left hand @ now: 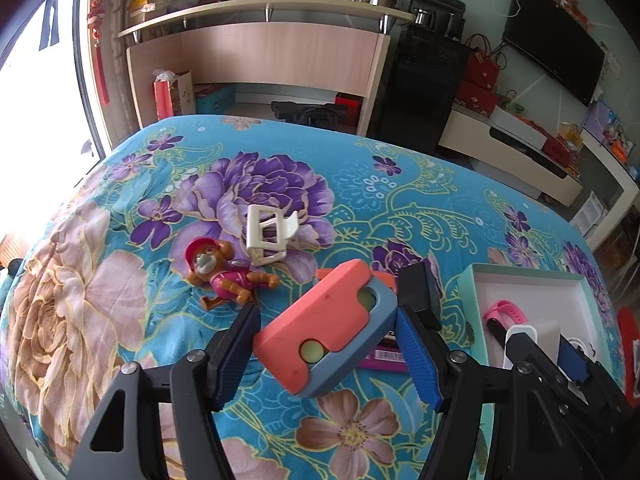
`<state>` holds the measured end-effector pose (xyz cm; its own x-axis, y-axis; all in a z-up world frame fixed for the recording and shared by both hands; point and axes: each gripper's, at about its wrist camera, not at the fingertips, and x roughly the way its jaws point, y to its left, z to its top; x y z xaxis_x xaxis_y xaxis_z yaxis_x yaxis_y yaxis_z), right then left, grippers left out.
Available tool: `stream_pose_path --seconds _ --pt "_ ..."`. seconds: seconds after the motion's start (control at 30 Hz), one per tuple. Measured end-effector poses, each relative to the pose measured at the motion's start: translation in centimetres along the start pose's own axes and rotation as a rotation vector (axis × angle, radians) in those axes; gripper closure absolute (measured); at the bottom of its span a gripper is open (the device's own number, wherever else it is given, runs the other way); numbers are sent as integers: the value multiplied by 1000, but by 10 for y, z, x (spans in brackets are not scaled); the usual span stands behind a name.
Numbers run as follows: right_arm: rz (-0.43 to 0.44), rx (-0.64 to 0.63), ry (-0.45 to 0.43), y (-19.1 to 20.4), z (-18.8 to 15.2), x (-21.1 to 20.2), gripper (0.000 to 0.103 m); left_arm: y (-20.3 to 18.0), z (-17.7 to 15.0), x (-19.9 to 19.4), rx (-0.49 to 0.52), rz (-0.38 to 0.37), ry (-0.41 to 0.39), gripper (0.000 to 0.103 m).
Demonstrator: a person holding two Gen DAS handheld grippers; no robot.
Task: Organize rigid objects
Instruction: 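Carry the white plug and pink-blue knife case over the white tray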
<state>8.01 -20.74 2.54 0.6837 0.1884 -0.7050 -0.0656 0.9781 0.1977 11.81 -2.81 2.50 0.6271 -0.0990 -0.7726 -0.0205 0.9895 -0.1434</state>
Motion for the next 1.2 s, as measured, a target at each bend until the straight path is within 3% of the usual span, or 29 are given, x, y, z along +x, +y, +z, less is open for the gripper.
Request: stream_pose_path --seconds 0.27,0.5,1.2 --pt "-119 176 32 -76 -4 -8 42 -68 -14 -4 153 -110 15 31" --pt "-139 232 45 -102 -11 -16 42 -114 -31 -8 266 -169 29 31" --pt "-157 287 58 -129 -17 -36 42 -153 -60 1 401 -190 102 31"
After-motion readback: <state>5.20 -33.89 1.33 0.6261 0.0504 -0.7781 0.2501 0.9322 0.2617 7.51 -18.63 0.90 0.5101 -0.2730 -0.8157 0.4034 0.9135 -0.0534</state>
